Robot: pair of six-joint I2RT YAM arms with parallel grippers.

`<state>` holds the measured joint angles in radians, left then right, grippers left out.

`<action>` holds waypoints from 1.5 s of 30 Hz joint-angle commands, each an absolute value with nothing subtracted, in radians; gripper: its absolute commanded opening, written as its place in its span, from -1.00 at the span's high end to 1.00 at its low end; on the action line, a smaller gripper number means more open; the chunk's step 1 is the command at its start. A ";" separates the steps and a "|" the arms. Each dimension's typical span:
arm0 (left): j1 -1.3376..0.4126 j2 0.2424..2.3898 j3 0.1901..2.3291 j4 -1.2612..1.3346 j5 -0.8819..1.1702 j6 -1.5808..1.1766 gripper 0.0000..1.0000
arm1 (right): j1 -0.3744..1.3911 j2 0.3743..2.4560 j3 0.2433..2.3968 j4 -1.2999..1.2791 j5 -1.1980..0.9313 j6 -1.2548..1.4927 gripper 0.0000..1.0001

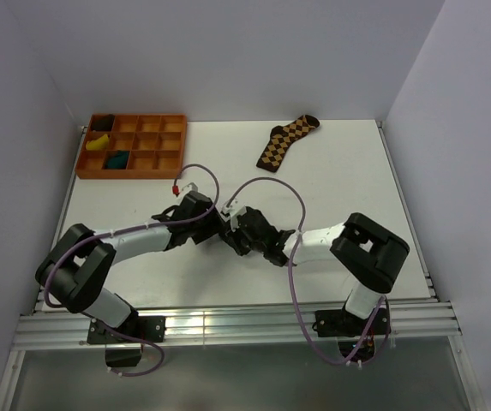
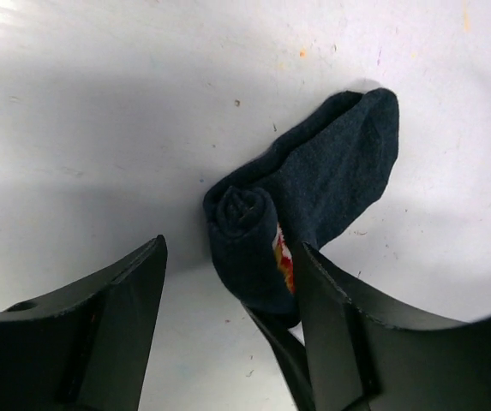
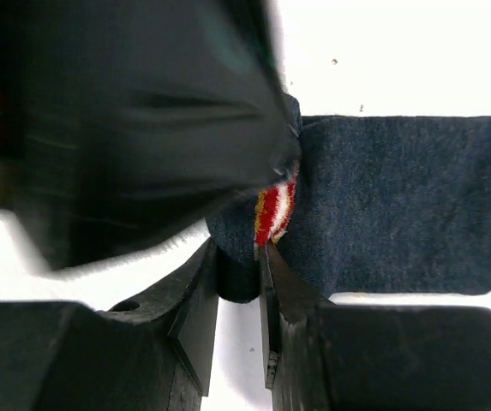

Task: Roll the socks
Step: Roll the sock at the center of the board.

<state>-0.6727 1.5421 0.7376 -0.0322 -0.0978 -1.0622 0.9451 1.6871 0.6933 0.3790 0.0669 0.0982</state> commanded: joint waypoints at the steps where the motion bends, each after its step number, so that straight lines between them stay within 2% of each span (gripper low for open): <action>1: -0.643 1.467 0.706 -0.028 -0.095 -1.077 -0.33 | 0.888 1.716 0.684 0.287 -0.167 0.199 1.00; 6: -0.615 1.373 0.632 -0.009 -0.130 -1.117 -0.38 | 0.796 1.802 0.735 0.245 -0.462 0.261 1.00; 13: -0.595 1.311 0.552 0.100 -0.097 -1.106 -0.38 | 0.695 1.923 0.833 0.193 -0.708 0.305 1.00; 24: -0.595 1.361 0.483 0.198 -0.058 -1.173 -0.29 | 0.641 2.006 0.977 0.012 -0.784 0.272 1.00; 34: -0.597 1.410 0.480 0.235 -0.106 -1.204 -0.20 | 0.641 2.037 0.999 -0.006 -0.790 0.271 1.00; 39: -0.598 1.422 0.469 0.209 -0.127 -1.215 -0.03 | 0.641 2.052 1.009 -0.008 -0.793 0.281 1.00; 45: -0.598 1.440 0.456 0.178 -0.127 -1.229 0.27 | 0.641 2.045 1.019 -0.021 -0.779 0.281 1.00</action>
<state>-0.5987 1.4204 0.4767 0.2062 -0.0948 -1.2209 0.6361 1.9987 1.0351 0.1127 -0.8658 0.2993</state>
